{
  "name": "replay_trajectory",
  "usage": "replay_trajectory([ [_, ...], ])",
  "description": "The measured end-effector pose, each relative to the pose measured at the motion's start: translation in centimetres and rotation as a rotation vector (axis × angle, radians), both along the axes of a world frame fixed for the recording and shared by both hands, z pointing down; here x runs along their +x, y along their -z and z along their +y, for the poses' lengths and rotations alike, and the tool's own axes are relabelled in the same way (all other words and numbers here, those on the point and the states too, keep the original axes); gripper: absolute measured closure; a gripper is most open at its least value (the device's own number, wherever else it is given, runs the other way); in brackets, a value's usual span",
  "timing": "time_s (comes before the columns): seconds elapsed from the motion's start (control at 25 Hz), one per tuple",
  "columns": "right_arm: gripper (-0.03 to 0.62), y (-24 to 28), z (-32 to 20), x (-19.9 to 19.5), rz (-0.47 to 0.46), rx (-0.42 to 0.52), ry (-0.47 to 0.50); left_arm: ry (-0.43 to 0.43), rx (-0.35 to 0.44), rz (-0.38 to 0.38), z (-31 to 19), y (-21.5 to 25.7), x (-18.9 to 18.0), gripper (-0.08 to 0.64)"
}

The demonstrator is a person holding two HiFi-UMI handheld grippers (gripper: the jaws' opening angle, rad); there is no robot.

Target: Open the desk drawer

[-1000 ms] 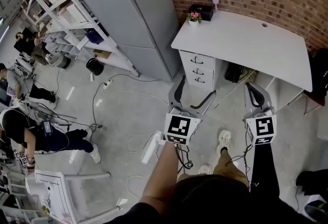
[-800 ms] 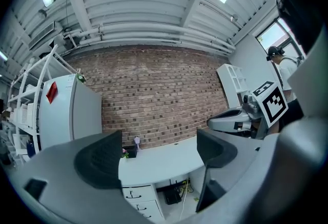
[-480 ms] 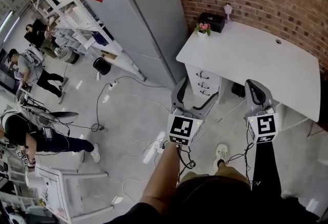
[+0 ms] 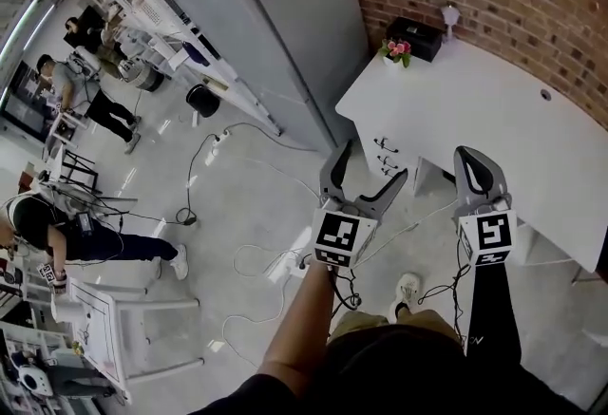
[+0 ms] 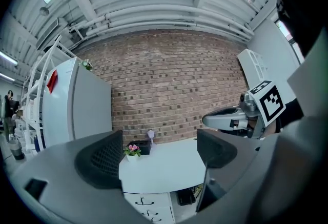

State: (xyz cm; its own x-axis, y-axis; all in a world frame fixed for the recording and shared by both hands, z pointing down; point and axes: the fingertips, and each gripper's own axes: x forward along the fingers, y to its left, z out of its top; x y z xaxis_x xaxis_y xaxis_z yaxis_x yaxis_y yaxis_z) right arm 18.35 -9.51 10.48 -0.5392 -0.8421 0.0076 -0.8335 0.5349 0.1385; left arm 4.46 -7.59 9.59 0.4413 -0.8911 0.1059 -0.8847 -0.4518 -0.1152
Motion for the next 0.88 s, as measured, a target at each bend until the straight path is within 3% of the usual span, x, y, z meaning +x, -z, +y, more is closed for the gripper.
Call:
replay_trajectory([
  [0.52,0.592,-9.5,-4.6,-0.1,-0.037,-0.152,0.043,0.042,-0.158,0.054,-6.2,-8.8,1.3,0.112],
  [0.88,0.592,-15.8,-5.7,-2.2,-0.018,-0.233,0.022,0.033,-0.252,0.124,-8.4,-15.8,0.0,0.112],
])
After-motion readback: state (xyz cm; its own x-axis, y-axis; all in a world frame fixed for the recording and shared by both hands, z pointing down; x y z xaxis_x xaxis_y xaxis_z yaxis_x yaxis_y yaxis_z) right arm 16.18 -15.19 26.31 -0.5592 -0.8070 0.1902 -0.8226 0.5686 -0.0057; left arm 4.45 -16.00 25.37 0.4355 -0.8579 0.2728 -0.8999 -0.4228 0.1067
